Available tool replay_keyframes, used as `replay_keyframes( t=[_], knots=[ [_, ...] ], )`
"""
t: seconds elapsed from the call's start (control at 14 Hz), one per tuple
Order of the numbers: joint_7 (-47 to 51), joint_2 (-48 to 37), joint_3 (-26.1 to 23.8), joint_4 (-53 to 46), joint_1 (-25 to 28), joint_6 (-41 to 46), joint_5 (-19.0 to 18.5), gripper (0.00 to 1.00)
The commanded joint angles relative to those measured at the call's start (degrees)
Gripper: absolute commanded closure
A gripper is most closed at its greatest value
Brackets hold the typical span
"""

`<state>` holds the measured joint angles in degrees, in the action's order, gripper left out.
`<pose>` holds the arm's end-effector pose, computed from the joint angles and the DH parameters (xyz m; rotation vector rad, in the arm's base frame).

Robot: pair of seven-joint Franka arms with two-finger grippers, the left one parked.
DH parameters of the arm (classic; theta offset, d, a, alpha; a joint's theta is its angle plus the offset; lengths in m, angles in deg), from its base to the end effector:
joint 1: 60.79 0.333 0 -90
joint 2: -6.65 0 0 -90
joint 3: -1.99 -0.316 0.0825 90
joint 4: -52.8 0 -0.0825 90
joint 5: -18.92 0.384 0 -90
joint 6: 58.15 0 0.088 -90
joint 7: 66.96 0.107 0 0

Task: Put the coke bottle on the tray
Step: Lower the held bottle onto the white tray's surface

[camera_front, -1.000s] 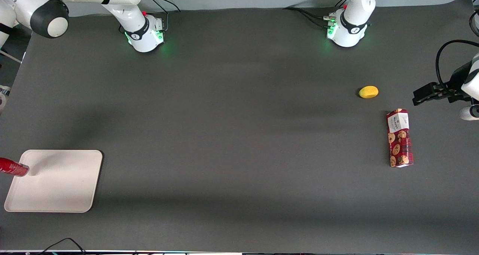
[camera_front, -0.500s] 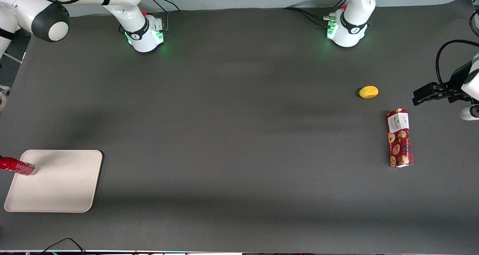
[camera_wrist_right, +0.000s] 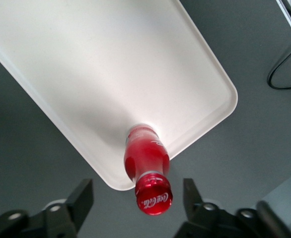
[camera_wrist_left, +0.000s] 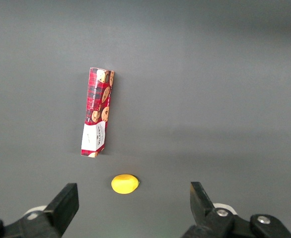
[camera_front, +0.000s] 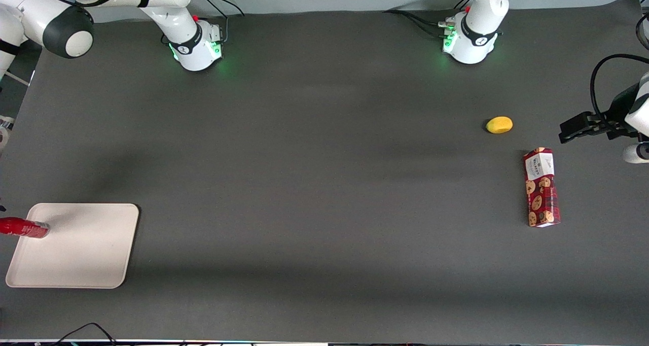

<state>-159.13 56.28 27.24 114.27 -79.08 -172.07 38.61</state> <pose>0.6492 -0.4270 0.3452 2.7385 1.3018 0.0654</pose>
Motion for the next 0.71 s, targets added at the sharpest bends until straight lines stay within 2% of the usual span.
replay_keyframes(
  t=[0.0, 0.21, 0.43, 0.64],
  knots=[
    [1.29, -0.67, 0.14, -1.79, -0.44, 1.85, 1.4, 0.0],
    [2.43, -4.09, 0.23, -1.79, 0.09, 4.57, 0.88, 0.0],
    [11.81, -9.8, -0.12, -1.62, 0.88, 13.08, -1.4, 0.0],
    [24.81, -15.25, -0.29, -1.44, 6.05, 21.26, -4.74, 0.0]
  ],
)
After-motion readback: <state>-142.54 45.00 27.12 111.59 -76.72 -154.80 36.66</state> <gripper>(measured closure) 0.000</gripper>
